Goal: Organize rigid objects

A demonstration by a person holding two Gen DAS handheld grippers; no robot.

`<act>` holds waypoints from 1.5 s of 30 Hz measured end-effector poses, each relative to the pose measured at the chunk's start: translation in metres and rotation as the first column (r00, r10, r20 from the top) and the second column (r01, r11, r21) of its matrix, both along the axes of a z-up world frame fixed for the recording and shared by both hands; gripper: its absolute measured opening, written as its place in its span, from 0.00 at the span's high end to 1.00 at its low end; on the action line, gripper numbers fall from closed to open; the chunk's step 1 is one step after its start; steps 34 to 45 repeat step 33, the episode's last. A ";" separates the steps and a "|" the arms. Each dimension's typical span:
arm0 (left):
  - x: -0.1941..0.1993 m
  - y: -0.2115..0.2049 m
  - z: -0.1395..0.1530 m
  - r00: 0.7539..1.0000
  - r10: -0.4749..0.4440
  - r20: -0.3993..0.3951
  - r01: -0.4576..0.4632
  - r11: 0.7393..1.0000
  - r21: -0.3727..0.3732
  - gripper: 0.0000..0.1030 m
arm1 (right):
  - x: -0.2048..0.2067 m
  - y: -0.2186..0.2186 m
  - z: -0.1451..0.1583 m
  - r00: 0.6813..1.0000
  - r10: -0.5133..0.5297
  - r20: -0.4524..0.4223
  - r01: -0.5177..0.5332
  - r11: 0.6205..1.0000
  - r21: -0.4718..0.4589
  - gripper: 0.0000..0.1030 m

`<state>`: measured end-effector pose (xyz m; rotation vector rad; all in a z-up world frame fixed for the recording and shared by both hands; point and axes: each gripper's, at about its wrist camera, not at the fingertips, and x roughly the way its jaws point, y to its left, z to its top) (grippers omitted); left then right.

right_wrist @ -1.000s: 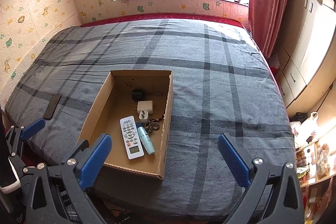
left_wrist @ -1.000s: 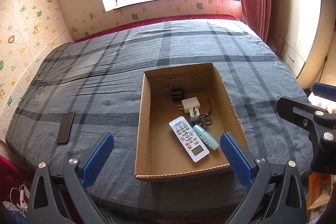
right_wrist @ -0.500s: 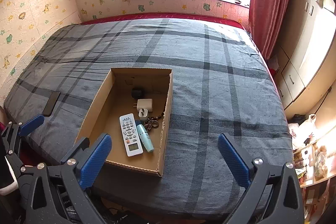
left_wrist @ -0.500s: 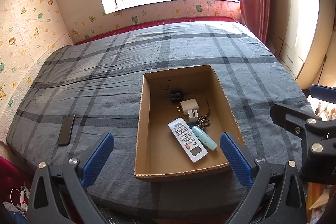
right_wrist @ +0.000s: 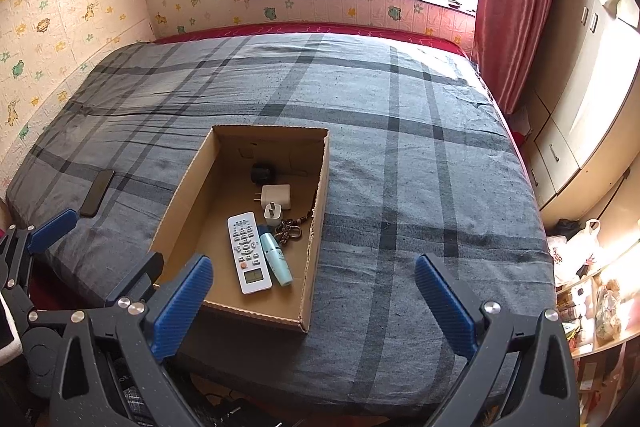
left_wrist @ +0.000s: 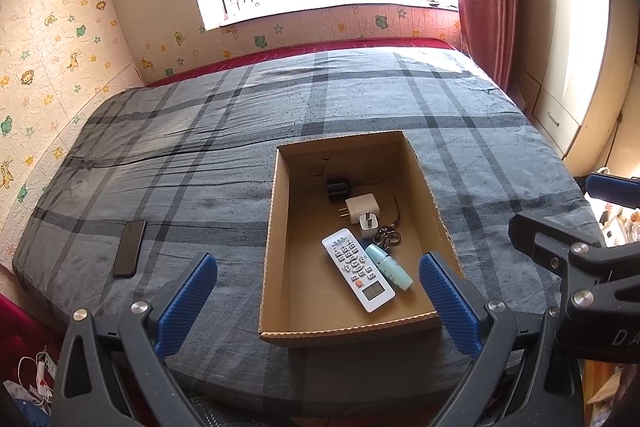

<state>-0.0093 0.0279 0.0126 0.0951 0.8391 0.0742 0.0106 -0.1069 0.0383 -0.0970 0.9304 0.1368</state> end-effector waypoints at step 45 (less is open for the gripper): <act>0.003 0.001 -0.003 1.000 -0.014 -0.008 0.014 1.000 -0.005 0.00 | 0.006 0.001 -0.009 1.000 -0.007 -0.020 0.007 1.000 -0.002 0.00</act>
